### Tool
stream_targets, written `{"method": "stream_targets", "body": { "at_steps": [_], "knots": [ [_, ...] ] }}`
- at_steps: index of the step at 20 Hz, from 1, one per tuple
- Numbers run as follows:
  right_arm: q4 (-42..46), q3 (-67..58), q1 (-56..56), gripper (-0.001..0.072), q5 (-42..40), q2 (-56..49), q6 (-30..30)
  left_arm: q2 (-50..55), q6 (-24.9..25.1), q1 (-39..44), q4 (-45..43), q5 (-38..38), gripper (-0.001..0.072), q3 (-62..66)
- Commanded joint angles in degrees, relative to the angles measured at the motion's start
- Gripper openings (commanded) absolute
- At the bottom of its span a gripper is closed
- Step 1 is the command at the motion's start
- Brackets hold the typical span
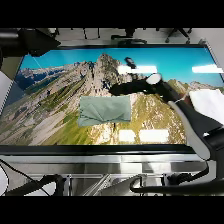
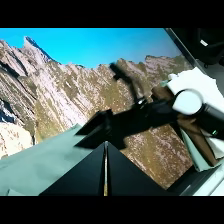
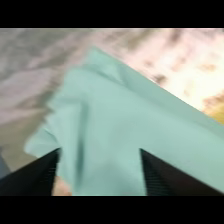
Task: Fold the shirts.
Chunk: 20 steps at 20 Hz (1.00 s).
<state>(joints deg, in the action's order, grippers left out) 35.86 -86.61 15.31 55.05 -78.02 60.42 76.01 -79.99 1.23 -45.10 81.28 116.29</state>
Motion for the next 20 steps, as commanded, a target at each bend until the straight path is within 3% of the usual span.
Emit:
{"method": "stream_targets", "body": {
  "at_steps": [1, 4, 9, 14, 15, 16, 17, 20],
  "knots": [
    [14.7, 0.0, -10.4, 0.069, 14.6, 0.5, 12.5, 0.4, 0.0, 0.0, 0.2, 0.2, 0.0018, 0.0],
    [13.6, 0.0, -11.3, 0.069, 18.4, -3.8, 13.0, 0.4, 0.0, 0.0, 0.2, 0.2, 0.0018, 0.0],
    [10.2, 0.0, -6.5, 0.069, 16.9, -11.0, 11.5, 0.4, 0.0, 0.0, 0.2, 0.2, 0.0018, 0.0],
    [-0.2, 0.0, -2.4, 0.0681, 13.4, -15.2, 5.3, 0.4, 0.0, 0.0, 0.2, 0.2, 0.0018, 0.0],
    [-1.3, 0.0, -2.2, 0.0555, 13.3, -15.5, 5.1, 0.4, 0.0, 0.0, 0.2, 0.2, 0.0018, 0.0],
    [-2.5, 0.0, -2.2, 0.0282, 13.4, -15.6, 2.9, 0.4, 0.0, 0.0, 0.2, 0.2, 0.0018, 0.0],
    [-3.8, -0.1, -2.3, 0.0052, 13.8, -15.5, 1.3, 0.4, 0.0, 0.0, 0.2, 0.2, 0.0018, 0.0],
    [-8.1, -2.6, -4.0, 0.002, 15.9, -12.9, -0.5, 0.4, 0.0, 0.0, 0.2, 0.2, 0.0018, 0.0]
  ]
}}
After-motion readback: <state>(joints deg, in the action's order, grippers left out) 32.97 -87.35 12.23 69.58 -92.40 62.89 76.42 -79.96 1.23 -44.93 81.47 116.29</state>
